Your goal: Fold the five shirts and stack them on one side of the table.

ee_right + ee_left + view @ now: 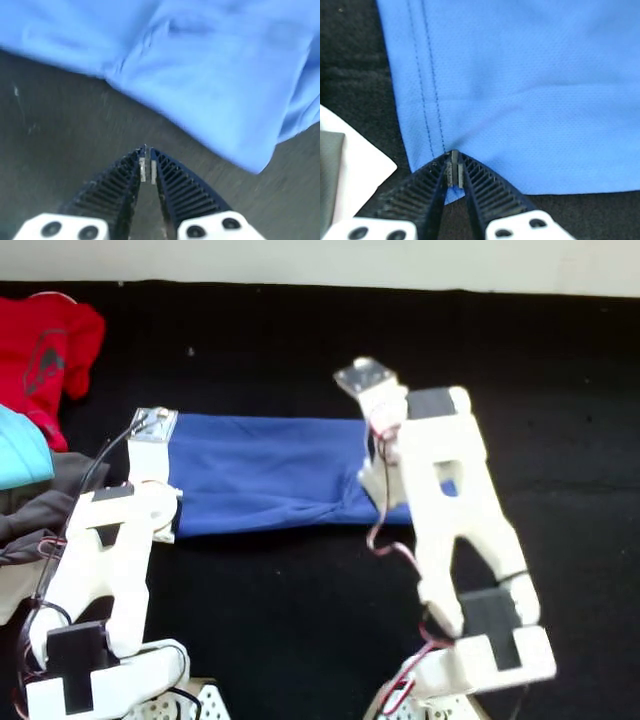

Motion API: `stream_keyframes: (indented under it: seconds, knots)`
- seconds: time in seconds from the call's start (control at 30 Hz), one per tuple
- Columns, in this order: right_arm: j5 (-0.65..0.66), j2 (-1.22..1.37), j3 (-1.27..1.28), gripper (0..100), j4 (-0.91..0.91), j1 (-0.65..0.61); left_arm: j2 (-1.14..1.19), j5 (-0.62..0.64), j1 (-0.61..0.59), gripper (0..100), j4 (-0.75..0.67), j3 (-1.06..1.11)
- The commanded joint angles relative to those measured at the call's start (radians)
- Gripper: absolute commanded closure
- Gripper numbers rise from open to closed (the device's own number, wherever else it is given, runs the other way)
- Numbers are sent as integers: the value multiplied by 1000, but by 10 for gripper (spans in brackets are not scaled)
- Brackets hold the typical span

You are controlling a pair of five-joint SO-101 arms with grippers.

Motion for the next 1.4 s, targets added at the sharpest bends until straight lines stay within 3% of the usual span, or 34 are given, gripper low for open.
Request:
stream_keyframes:
  seconds: [0.0, 0.13, 0.4, 0.6, 0.83, 1.07, 1.37]
  knots:
    - [15, -229, 232, 991, -77, 18, -19, 8, -18, 992, -18, 2]
    - [48, -458, 533, 992, -239, 96, -19, 8, -18, 992, -18, 2]
    - [118, -650, 906, 981, -412, 429, -33, 8, -16, 992, -9, -8]
    - [146, -697, 1058, 838, -527, 582, -171, 8, -18, 992, 230, -142]
    - [141, -750, 1227, 837, -725, 679, -272, 8, -22, 958, 419, -378]
    - [141, -828, 1354, 837, -834, 733, -39, 6, -71, 754, 473, -584]
    - [141, -997, 1452, 837, -835, 734, 394, 6, -116, 748, 473, -823]
